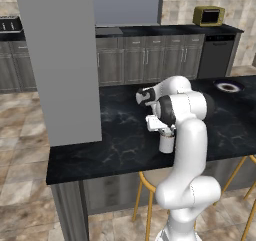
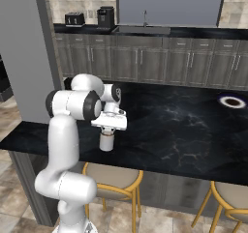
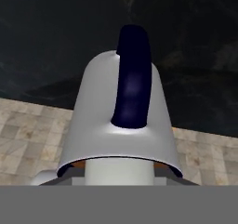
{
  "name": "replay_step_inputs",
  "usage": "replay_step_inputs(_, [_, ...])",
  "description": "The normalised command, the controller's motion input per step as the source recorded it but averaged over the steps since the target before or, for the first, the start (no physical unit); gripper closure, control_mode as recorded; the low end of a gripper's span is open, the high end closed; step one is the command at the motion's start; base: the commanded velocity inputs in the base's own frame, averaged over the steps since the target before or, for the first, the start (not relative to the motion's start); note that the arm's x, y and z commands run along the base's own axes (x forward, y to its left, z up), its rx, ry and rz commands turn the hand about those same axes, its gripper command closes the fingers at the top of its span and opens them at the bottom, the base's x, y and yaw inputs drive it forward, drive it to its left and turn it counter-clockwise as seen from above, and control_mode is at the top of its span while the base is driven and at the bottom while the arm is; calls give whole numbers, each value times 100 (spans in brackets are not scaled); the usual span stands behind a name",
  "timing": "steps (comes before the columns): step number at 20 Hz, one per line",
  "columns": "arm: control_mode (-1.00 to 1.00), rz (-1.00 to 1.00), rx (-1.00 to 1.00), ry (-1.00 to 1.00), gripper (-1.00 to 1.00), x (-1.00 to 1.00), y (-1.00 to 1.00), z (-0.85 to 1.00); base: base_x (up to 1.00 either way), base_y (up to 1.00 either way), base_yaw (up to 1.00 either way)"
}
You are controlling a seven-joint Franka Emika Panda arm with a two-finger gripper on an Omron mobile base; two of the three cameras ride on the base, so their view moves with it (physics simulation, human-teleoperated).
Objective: Pick up the marshmallow and place it in the cup of hot chocolate on the dining counter.
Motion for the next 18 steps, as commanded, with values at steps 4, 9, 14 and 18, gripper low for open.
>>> replay_step_inputs(4, [-100, 0, 0, -1, -100, -49, 6, -1, 0, 0, 0])
replay_step_inputs(9, [-100, 0, 0, -4, -100, -43, 8, 0, 0, 0, 0])
replay_step_inputs(14, [-100, 0, 0, -6, -100, -23, 1, 0, 0, 0, 0])
replay_step_inputs(18, [-100, 0, 0, -6, 100, -1, 0, 0, 0, 0, 0])
